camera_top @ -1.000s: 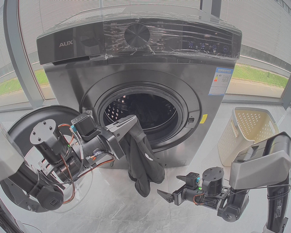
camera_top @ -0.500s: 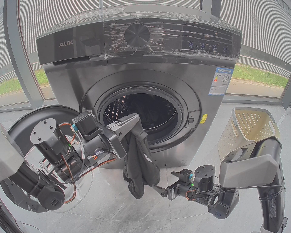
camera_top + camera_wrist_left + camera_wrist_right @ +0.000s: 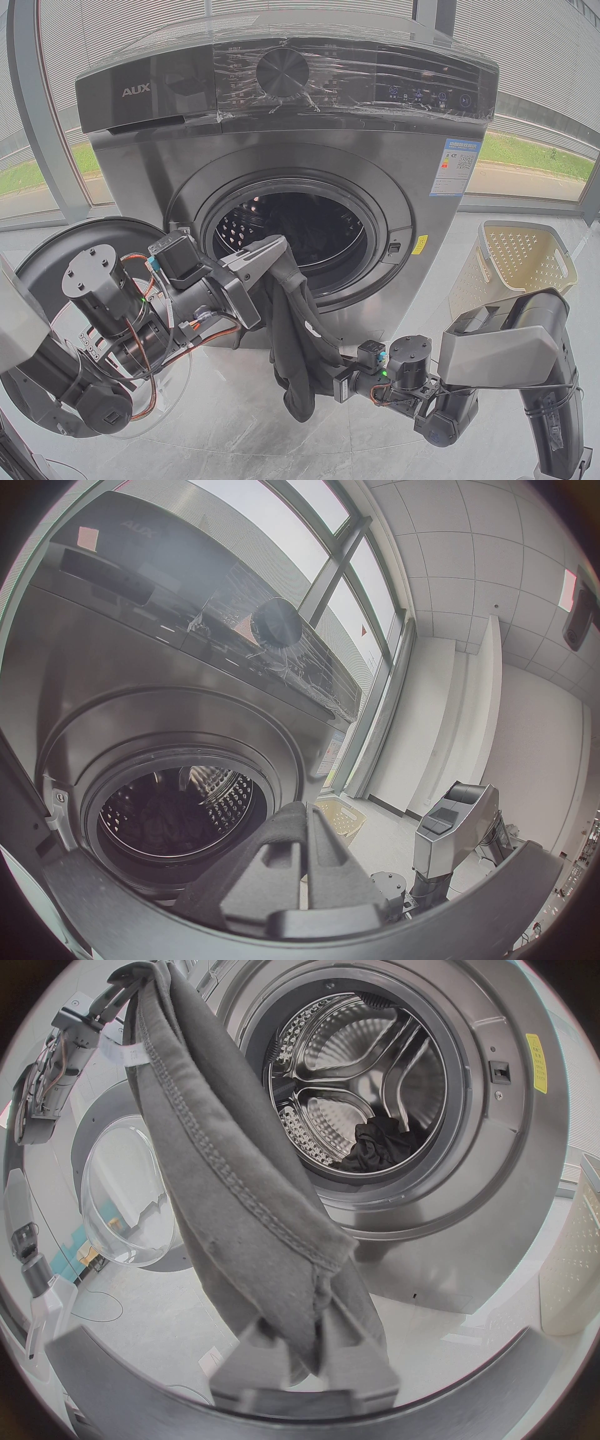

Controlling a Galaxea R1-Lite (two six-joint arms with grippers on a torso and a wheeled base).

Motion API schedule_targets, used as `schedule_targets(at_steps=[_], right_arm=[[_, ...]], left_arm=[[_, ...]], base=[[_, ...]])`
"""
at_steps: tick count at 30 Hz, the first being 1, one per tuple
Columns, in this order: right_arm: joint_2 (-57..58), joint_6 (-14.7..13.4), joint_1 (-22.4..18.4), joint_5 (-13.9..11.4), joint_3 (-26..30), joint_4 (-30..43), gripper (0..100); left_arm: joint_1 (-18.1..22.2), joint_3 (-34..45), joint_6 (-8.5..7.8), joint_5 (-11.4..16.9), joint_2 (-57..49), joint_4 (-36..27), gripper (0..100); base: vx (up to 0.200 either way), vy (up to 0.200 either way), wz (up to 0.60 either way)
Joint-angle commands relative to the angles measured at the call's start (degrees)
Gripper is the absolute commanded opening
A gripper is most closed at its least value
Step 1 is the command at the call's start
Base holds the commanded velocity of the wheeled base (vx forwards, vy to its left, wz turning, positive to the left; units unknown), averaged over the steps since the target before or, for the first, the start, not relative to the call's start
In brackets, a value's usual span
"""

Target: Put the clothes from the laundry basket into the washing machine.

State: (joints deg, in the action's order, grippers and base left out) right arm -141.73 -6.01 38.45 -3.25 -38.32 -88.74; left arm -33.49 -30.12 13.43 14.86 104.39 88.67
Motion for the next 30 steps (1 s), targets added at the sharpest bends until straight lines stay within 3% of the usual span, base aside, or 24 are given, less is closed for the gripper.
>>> schedule_targets(at_steps=[1,7,13,16,19,22,30], right_arm=[[0.22,-0.14,0.13,0.00,-0.71,-0.03,0],[3.48,-0.32,-0.30,0.53,1.84,-0.03,0],[18.42,0.38,-1.71,0.79,15.02,-0.03,0],[23.51,0.21,-1.54,1.06,17.66,-0.03,0],[26.24,0.38,-1.54,1.76,18.36,0.05,0],[31.51,0.47,-1.27,2.90,18.45,0.14,0],[34.59,0.03,-1.97,3.08,16.87,0.05,0]], left_arm=[[0.00,0.33,0.01,-0.01,0.03,0.01,0],[0.97,1.56,-0.07,-0.09,-0.24,0.10,0],[6.68,7.27,-0.78,-0.53,-3.14,0.01,0],[7.82,9.20,-0.60,0.08,-4.81,0.01,0],[7.82,9.20,-0.51,0.08,-4.98,0.01,0],[8.00,10.70,-2.80,0.08,-6.83,0.01,0],[8.61,13.25,-3.59,1.93,-8.32,0.01,0]], base=[[0.000,0.000,0.00],[0.000,0.000,0.00],[0.000,0.000,0.00],[0.000,0.000,0.00],[0.000,0.000,0.00],[0.000,0.000,0.00],[0.000,0.000,0.00]])
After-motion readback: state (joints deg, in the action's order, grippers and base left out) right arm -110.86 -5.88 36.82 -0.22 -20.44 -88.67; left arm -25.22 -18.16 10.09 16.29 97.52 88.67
